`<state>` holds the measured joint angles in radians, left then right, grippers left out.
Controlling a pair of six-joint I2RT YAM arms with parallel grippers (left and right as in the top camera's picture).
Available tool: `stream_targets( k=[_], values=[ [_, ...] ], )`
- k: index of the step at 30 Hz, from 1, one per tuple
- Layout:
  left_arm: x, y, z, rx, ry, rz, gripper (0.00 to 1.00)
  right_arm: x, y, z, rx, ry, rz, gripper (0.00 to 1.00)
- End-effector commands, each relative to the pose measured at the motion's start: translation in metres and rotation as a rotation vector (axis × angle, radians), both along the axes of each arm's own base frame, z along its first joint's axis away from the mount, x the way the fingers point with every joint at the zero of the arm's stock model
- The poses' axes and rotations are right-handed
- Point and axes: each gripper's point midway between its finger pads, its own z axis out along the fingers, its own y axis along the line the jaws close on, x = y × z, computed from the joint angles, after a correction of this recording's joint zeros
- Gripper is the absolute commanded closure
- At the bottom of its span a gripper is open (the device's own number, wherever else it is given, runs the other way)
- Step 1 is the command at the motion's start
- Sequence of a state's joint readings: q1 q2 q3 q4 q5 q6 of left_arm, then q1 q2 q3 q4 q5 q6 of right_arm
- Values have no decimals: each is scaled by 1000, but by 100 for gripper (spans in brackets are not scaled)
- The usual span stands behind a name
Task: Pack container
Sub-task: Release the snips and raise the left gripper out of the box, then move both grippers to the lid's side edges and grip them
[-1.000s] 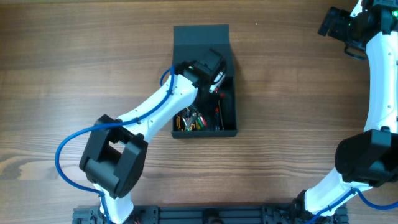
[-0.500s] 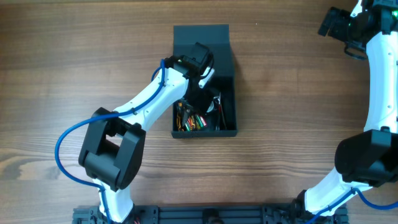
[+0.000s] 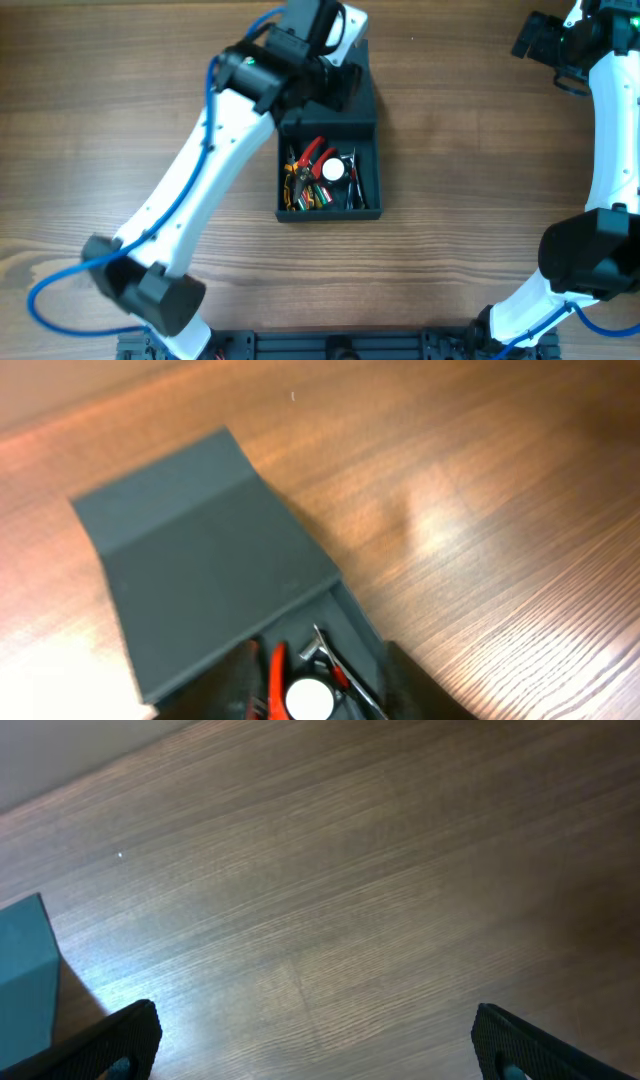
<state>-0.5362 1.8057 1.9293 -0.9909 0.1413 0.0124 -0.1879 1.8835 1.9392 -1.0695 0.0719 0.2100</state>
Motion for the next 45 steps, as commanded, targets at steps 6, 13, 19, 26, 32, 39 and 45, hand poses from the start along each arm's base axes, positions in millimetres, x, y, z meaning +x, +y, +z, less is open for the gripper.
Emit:
stream_targets(
  k=[6, 13, 19, 26, 32, 39, 45],
  values=[
    [34, 80, 20, -32, -26, 174, 96, 16, 50, 17, 51, -94, 423, 41],
    [38, 105, 12, -204, 89, 81, 96, 1, 112, -1, 219, -154, 833, 95],
    [48, 119, -27, -494, 268, -99, 96, -27, 153, -75, 394, -120, 973, 96],
    [78, 153, -102, -738, 458, -49, 96, -32, 186, -92, 472, -53, 951, 96],
    [82, 159, -178, -691, 600, 30, 96, -29, 198, -153, 613, 109, 814, 96],
    [69, 187, -229, -442, 721, 200, 96, -9, 197, -165, 649, 88, 709, 96],
    [59, 182, -256, -469, 810, 202, 96, -6, 195, -168, 648, 96, 678, 96]
  ],
)
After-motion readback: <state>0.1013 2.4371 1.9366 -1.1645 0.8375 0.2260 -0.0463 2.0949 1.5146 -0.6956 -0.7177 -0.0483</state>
